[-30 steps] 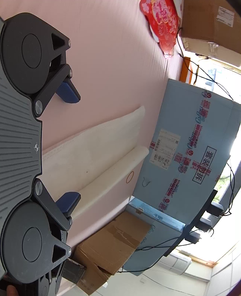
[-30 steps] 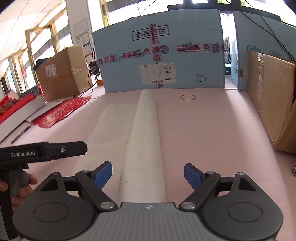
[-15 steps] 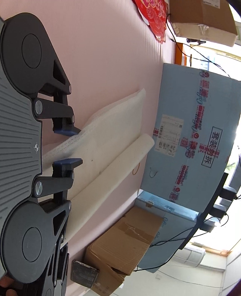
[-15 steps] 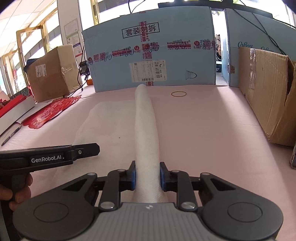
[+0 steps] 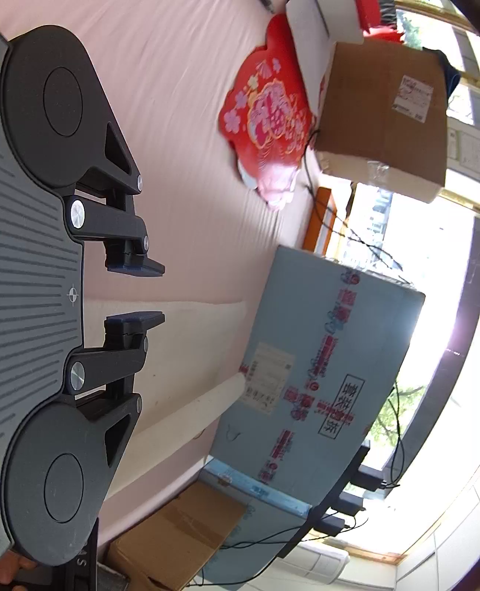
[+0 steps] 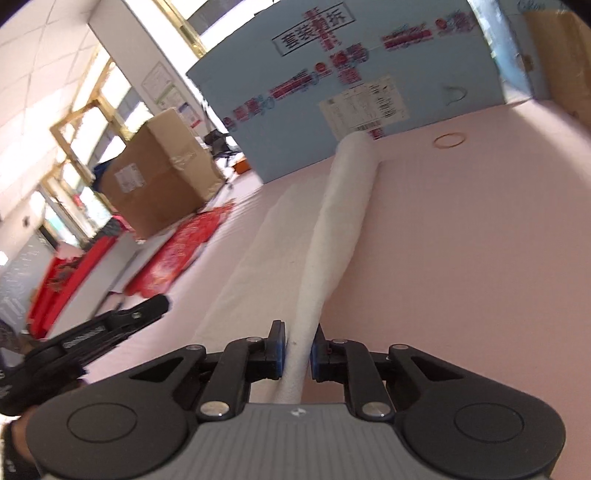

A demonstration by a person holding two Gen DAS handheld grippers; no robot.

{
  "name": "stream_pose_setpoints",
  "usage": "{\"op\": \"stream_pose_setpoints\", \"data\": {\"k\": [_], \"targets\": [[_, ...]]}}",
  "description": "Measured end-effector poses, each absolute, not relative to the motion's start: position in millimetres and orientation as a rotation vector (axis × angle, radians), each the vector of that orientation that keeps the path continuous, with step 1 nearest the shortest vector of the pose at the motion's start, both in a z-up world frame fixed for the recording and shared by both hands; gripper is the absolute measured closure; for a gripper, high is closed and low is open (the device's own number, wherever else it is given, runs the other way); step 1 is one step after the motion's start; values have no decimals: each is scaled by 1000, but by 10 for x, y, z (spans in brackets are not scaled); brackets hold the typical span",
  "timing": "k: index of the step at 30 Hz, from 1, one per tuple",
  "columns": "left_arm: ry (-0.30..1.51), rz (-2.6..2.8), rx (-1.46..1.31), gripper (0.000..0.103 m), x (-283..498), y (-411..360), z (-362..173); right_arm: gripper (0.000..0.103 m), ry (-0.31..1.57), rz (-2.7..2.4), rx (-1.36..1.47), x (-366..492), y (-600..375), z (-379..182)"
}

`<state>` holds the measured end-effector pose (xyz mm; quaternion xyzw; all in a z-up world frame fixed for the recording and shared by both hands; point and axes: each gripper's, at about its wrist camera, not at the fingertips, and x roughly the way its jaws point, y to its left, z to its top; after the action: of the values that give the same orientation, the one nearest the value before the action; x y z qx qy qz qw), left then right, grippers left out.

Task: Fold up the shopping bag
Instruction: 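Lay the unrolled fabric flat and open the right gripper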

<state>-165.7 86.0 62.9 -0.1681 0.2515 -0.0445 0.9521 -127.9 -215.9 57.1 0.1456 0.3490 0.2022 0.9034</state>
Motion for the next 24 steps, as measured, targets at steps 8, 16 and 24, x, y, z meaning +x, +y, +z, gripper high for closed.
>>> {"op": "stream_pose_setpoints", "data": {"k": [8,16,24], "targets": [[549,-153,-364,76,-1567,698,506,42,601,160,158,-1467,-2548,649],[528,-59,-351,53,-1656,849,520,35,466,504,-90,-1964,-2127,834],[528,-55,-360,43,-1759,937,503,34,576,700,-333,-1978,-1372,540]]}}
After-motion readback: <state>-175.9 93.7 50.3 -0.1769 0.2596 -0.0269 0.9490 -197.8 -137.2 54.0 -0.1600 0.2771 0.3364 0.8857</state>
